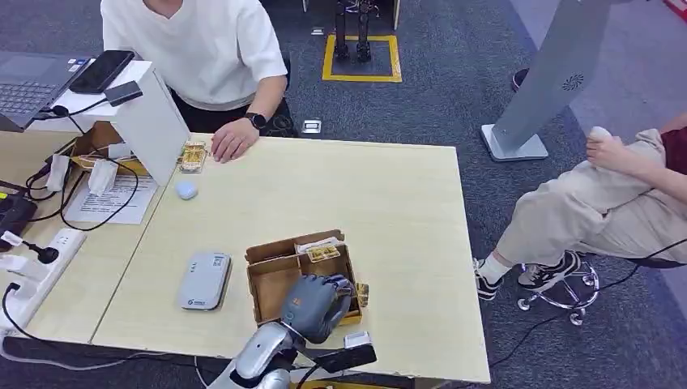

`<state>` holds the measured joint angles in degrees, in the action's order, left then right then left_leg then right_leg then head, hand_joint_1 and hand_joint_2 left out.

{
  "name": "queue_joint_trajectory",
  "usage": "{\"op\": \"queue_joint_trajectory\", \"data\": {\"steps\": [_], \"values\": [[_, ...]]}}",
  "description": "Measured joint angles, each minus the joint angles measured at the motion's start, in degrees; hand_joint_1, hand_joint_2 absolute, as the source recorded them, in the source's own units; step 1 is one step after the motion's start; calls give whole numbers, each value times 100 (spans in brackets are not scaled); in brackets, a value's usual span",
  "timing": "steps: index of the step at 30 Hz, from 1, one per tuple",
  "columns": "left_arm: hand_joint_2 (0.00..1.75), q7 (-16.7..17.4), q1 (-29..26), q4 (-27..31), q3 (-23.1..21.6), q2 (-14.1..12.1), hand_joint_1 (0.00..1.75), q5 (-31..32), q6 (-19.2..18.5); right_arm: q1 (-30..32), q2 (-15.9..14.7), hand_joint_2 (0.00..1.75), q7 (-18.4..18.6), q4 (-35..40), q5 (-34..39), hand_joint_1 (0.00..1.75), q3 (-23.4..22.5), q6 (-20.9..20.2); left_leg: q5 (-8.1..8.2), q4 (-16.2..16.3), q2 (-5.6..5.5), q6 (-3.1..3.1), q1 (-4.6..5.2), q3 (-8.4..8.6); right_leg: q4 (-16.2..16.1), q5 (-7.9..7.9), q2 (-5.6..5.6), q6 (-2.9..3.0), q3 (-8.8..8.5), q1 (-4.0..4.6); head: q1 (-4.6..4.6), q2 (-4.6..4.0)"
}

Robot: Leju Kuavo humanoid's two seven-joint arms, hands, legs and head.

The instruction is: Pass the card to the sensor for recognition and then transmit it.

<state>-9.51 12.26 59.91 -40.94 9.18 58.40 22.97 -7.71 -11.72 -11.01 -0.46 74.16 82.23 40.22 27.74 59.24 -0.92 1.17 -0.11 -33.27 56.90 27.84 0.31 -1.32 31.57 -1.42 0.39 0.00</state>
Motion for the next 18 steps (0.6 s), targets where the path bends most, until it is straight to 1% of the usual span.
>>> {"op": "queue_joint_trajectory", "data": {"steps": [9,18], "values": [[175,-94,-19,0,11,-2,175,-120,74,0,24,175,-7,0,7,0,0,0,0,0,-1,0,0,-1,0,0,1,0,0,0,0,2],[175,-370,-68,0,70,2,175,-354,313,1,24,175,-55,0,88,0,11,0,0,0,-1,0,0,0,0,0,1,0,0,0,0,0]]}}
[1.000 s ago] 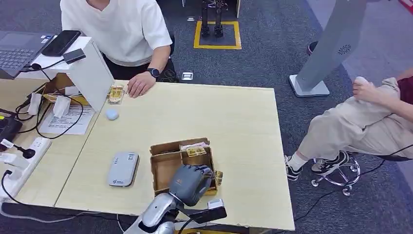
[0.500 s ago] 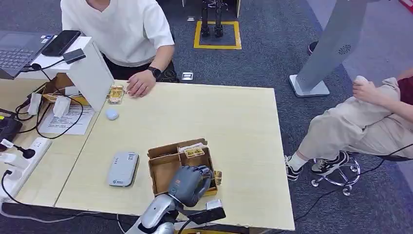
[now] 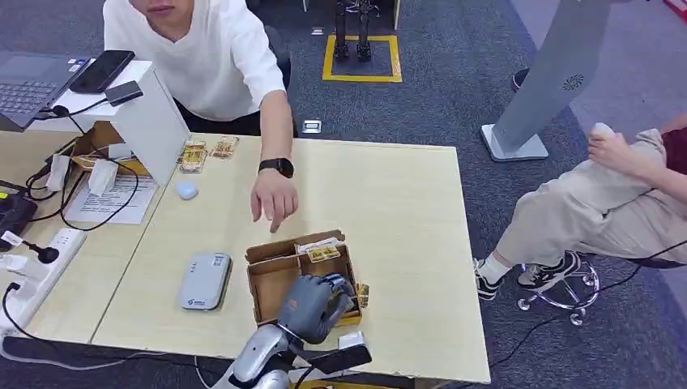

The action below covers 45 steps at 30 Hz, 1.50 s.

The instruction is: Pass the card to the sensor for recognition and then transmit it.

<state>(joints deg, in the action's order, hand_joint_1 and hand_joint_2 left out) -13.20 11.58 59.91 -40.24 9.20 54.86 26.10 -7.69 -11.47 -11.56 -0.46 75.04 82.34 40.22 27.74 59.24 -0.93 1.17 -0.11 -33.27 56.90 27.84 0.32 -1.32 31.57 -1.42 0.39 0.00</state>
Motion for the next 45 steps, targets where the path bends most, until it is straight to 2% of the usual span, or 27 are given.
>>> {"op": "queue_joint_trajectory", "data": {"steps": [6,13,21,22,23,24,31,45], "values": [[175,-70,-11,0,55,4,175,-72,74,0,0,175,-50,0,24,0,39,0,0,0,0,0,0,0,0,0,0,0,0,0,0,0],[175,-299,-29,2,181,55,175,-327,302,3,0,175,-83,0,66,0,83,0,0,0,0,0,0,0,0,0,0,0,0,0,0,0],[175,-354,-33,4,284,83,175,-363,321,4,0,175,-81,0,94,0,94,0,0,0,0,0,0,0,0,0,1,0,0,0,0,2],[175,-341,-33,4,284,83,44,-332,317,4,0,175,-81,0,94,0,96,0,0,0,0,0,0,0,0,0,1,0,0,0,0,0],[175,-312,-33,4,284,83,7,-297,315,4,0,175,-81,0,94,0,98,0,0,0,0,0,0,0,0,0,1,0,0,0,0,0],[175,-282,-33,4,284,83,0,-265,313,5,0,175,-74,0,94,0,103,0,0,0,0,0,0,0,0,0,1,0,0,0,0,0],[175,-153,-33,4,284,81,0,-87,271,4,0,175,-63,0,109,0,120,0,0,0,0,0,0,0,0,0,1,0,0,0,0,0],[175,-116,-35,4,284,79,0,-30,262,3,0,175,-46,0,107,0,131,0,0,0,0,0,0,-1,0,0,1,0,0,0,0,0]]}}
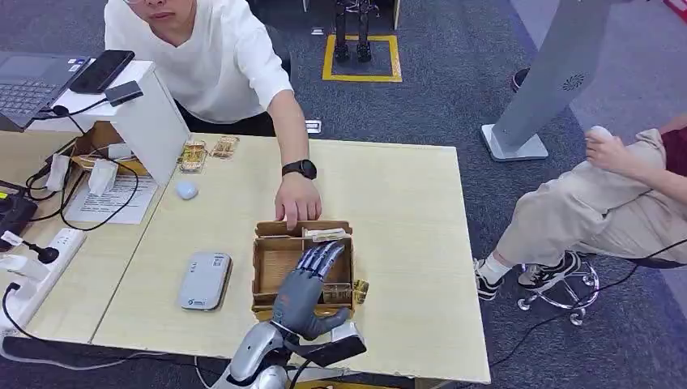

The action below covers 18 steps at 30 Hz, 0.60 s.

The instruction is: Pass the card to the sensor for recognition and then transmit it.

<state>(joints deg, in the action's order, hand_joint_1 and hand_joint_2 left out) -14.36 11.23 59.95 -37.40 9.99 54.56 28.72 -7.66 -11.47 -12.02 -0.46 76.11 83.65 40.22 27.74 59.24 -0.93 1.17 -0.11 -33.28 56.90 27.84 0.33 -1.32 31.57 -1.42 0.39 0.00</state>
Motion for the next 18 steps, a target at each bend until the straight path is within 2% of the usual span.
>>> {"op": "queue_joint_trajectory", "data": {"steps": [4,5,6,18], "values": [[175,98,-1,0,0,-4,2,124,22,0,0,175,0,0,2,0,2,0,0,0,0,0,0,0,0,0,0,0,0,0,0,2],[175,144,-1,0,0,-9,162,185,31,0,0,175,2,0,2,0,2,0,0,0,0,0,0,0,0,0,0,0,0,0,0,0],[175,179,-3,0,0,-11,175,236,35,0,0,175,2,0,2,0,2,0,0,0,0,0,0,0,0,0,0,0,0,0,0,0],[175,321,97,-28,0,-120,175,726,131,-13,0,175,66,0,-48,0,72,0,0,0,0,0,-1,1,0,0,0,0,-1,0,0,0]]}}
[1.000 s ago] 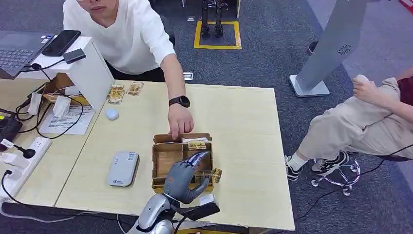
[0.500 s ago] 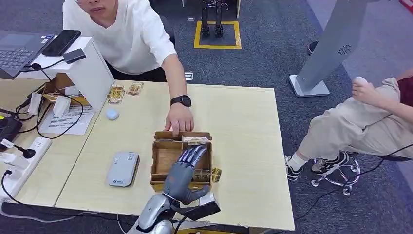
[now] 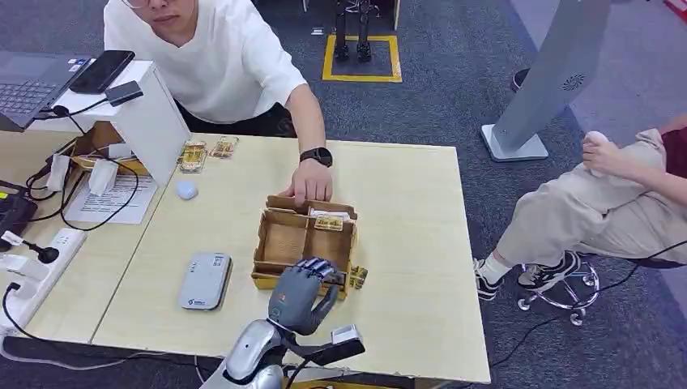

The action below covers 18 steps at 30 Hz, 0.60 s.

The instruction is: Pass the card to the sensor for recognition and then transmit it.

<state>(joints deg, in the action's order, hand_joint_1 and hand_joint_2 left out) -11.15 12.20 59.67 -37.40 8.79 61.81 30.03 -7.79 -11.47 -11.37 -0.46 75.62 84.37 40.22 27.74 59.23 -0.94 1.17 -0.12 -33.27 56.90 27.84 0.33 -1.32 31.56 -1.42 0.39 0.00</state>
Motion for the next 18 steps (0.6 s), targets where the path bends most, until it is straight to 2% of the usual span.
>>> {"op": "queue_joint_trajectory", "data": {"steps": [7,9,11,13,18], "values": [[175,186,67,-72,0,-20,173,334,116,-11,0,175,0,0,15,0,44,0,0,0,0,0,0,1,0,0,0,0,0,0,0,2],[175,221,86,-92,0,-17,152,378,127,-14,0,175,0,0,20,0,48,0,0,0,0,0,0,1,0,0,-1,0,-1,0,0,0],[175,227,104,-116,0,-17,47,387,153,-14,0,175,0,0,22,0,55,0,0,0,0,0,1,2,0,0,-1,0,-1,0,0,2],[175,232,102,-125,0,-17,3,387,227,-15,0,175,0,0,30,0,59,0,0,0,0,0,1,1,0,0,0,0,0,0,-2,0],[175,238,53,-210,0,-15,0,358,317,-16,0,175,0,0,59,0,63,0,0,0,0,0,0,0,0,0,0,0,1,0,0,0]]}}
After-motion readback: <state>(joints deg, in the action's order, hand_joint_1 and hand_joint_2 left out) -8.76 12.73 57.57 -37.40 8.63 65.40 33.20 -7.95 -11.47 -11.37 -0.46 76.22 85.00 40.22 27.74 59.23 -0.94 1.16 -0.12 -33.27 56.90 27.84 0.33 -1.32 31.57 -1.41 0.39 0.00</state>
